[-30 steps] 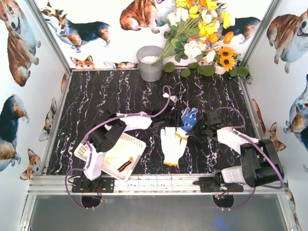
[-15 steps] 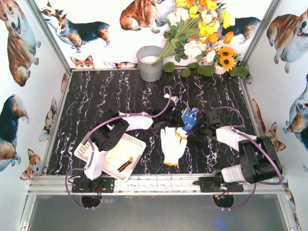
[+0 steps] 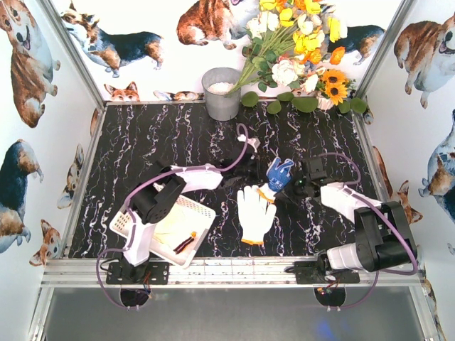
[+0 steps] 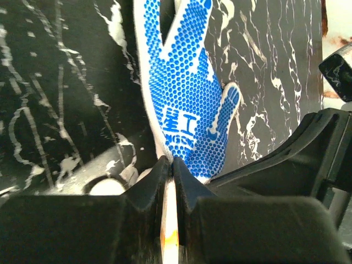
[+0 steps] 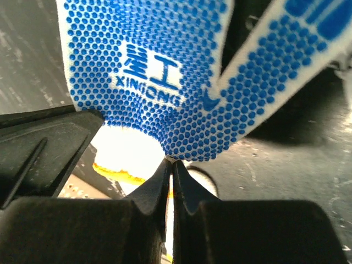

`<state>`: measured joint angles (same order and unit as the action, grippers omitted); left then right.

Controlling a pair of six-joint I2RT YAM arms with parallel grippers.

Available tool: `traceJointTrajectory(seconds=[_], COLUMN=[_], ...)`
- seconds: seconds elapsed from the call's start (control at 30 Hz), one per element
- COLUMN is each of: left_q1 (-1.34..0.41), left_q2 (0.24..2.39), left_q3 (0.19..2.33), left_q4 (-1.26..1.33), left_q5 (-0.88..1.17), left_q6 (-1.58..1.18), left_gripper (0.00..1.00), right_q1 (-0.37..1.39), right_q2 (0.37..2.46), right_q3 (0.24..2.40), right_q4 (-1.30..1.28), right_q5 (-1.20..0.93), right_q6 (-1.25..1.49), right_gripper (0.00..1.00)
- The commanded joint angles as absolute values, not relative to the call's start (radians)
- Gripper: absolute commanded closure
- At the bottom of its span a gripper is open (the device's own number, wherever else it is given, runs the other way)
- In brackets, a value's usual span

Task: Put the gloves into the storage basket
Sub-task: Pick up the glove from the center of the board.

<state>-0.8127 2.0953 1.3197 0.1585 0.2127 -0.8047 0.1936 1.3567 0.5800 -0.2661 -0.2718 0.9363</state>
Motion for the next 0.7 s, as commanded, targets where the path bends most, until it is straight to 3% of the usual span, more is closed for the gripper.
traceJointTrajectory(seconds=[0.0, 0.3, 0.67], left_q1=[-0.778, -0.766, -0.769], left_q2=[1.996, 1.852, 1.711], left_q3=[1.26, 1.097, 0.91], left_q4=[0.191, 0.192, 0.248], left_q5=[0.176, 0.117, 0.084], left_q6=[-0.798, -0.837, -0.935], left_gripper=[1.0, 1.0, 1.0], right_q1=[0.19, 0.215, 0.274], right_q2=[1.387, 1.501, 1.476], right_q3=[0.672, 0.757, 0.791], right_q4=[-0.248, -0.275, -0.371], right_q5=[-0.402, -0.544, -0.547], right_q6=[0.89, 0.844, 0.799], right_gripper=[1.0, 1.0, 1.0])
